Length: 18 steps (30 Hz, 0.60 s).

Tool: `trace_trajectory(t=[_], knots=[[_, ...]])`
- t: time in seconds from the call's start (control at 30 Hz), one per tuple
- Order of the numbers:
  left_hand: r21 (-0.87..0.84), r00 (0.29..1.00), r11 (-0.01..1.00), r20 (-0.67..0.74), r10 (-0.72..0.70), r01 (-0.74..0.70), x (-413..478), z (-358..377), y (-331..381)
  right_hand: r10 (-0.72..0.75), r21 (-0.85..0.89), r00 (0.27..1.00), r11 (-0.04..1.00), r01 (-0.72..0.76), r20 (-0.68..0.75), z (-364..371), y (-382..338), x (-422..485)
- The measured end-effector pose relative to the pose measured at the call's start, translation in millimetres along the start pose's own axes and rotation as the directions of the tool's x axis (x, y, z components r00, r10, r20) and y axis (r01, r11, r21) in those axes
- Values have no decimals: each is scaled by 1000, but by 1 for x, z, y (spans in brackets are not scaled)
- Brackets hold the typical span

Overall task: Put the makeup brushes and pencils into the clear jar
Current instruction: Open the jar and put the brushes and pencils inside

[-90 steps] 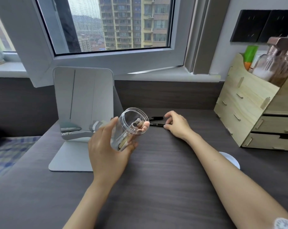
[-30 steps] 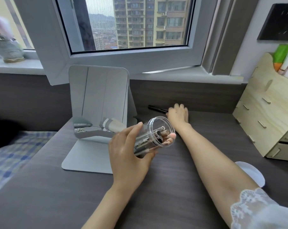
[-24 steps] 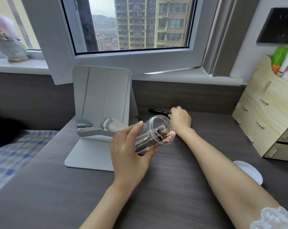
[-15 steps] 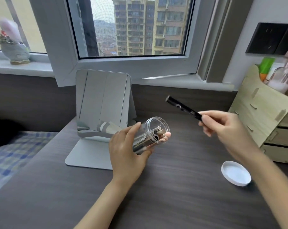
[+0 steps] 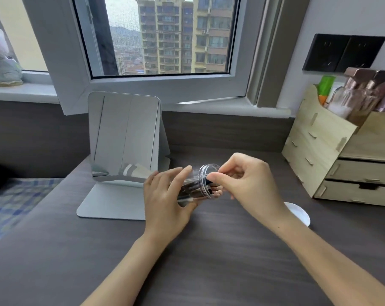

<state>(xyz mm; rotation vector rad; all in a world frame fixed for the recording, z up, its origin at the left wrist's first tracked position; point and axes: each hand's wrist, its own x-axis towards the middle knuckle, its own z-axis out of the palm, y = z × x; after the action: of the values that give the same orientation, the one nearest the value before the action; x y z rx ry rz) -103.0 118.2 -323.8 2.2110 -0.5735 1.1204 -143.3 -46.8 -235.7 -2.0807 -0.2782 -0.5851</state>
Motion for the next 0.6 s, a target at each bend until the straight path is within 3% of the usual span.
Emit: trace_trajectory(t=[0.1,0.23,0.33,0.43,0.5,0.6], knots=[[-8,1000,1000,-5,-10,10,0,0,0,-92,-72,993,994,86,-76,9,7,-5],[-6,1000,1000,-18,-23,23,1,1,0,-260,-249,965,934,258,25,11,14,-10],[-9,1000,1000,-21,-16,16,1,0,0,-254,-249,967,938,241,-19,-5,15,-13],[-13,1000,1000,-21,-20,20,2,-1,0,-120,-390,989,917,79,-83,-38,33,-17],[-9,1000,1000,-13,-18,18,1,-1,0,88,-595,996,802,-55,27,-62,57,-25],[-11,1000,1000,-2,-5,5,2,-2,3,507,-719,848,646,-255,155,-89,84,-42]])
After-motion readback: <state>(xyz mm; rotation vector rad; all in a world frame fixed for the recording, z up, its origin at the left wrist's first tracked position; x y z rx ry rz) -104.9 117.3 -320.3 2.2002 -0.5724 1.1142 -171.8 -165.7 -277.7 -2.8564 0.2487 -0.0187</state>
